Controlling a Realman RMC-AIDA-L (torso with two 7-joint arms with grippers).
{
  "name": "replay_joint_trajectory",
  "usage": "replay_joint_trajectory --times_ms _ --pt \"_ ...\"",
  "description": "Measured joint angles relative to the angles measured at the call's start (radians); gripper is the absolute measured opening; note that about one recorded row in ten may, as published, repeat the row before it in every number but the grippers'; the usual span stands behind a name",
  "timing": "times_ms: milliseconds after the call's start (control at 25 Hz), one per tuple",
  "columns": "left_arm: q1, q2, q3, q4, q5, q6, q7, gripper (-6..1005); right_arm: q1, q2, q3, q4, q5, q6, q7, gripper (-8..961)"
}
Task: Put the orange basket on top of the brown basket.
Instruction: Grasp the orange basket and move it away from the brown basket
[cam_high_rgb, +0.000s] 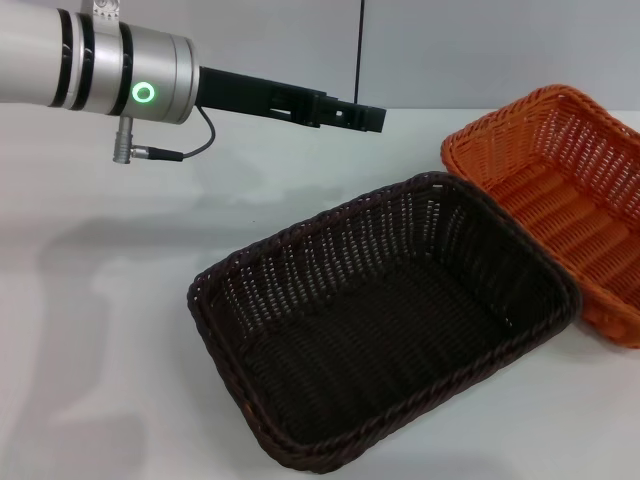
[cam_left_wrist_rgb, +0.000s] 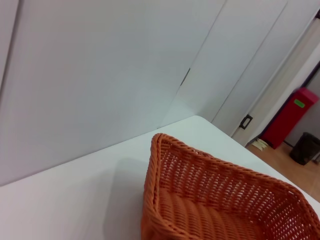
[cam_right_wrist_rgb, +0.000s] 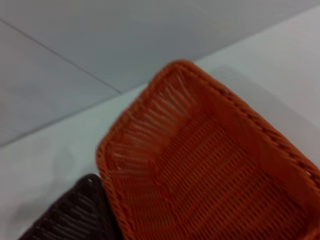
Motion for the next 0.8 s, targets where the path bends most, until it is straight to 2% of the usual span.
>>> replay_joint_trajectory --times_ms 120,240,520,800 --pt "-0.005 0.009 0.000 0.019 0.001 0.001 0.000 845 0.035 -0.008 -0.009 0.007 -0.079 -0.002 0.047 838" --pt "-0.009 0.015 -0.001 0.026 0.002 0.001 0.001 845 0.041 -0.007 -0.026 0.025 -0.098 0.020 0.073 838" --pt "-0.014 0.021 0.001 0.031 0.007 0.003 0.004 845 0.030 0.018 -0.082 0.156 -0.119 0.169 0.135 839" --pt "-0.040 0.021 0.003 0.066 0.034 0.005 0.016 845 0.023 0.038 -0.074 0.174 -0.106 0.196 0.131 838"
